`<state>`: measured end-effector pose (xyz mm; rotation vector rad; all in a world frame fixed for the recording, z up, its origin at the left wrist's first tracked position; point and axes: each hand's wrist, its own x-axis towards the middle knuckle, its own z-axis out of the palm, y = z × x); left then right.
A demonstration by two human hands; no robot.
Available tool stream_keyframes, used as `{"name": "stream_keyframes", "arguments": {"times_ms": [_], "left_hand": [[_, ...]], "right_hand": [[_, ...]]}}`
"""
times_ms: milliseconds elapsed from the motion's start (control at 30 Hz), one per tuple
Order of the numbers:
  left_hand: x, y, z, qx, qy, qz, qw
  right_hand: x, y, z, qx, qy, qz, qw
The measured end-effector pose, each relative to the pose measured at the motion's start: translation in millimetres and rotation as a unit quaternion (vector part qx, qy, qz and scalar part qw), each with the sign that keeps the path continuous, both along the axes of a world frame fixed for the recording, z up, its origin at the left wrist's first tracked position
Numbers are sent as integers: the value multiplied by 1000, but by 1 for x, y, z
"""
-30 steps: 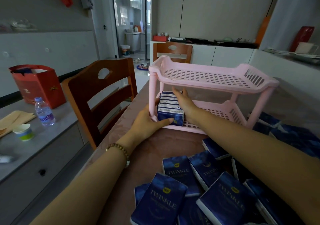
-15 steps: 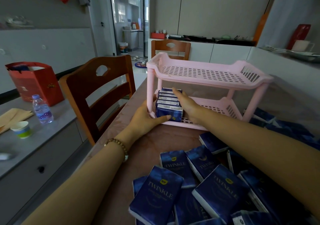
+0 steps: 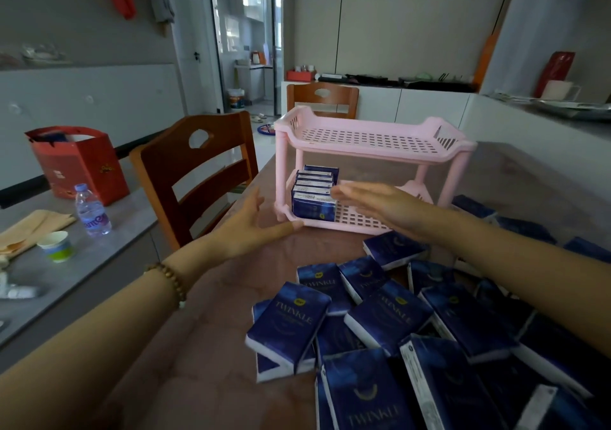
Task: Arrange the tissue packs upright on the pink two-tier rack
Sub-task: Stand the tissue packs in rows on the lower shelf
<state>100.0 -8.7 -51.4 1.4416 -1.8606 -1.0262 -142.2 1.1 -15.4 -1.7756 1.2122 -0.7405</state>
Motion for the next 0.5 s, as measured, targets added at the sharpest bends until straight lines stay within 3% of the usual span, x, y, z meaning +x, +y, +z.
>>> {"name": "stream_keyframes", "arguments": {"times_ms": [200,333,400,500], "left_hand": [[22,57,4,-1,-62,-87,994],[19,89,3,17,-76,-186,979],[14,97,0,66,-43,-187,979],[9,103,1,60,-42,-163,984]], "right_hand": [[4,34,-5,-12,65,73,995],[18,45,-8,66,154,106,980],[23,50,-8,94,189,128,969],[27,58,-5,114,184,152,964]]}}
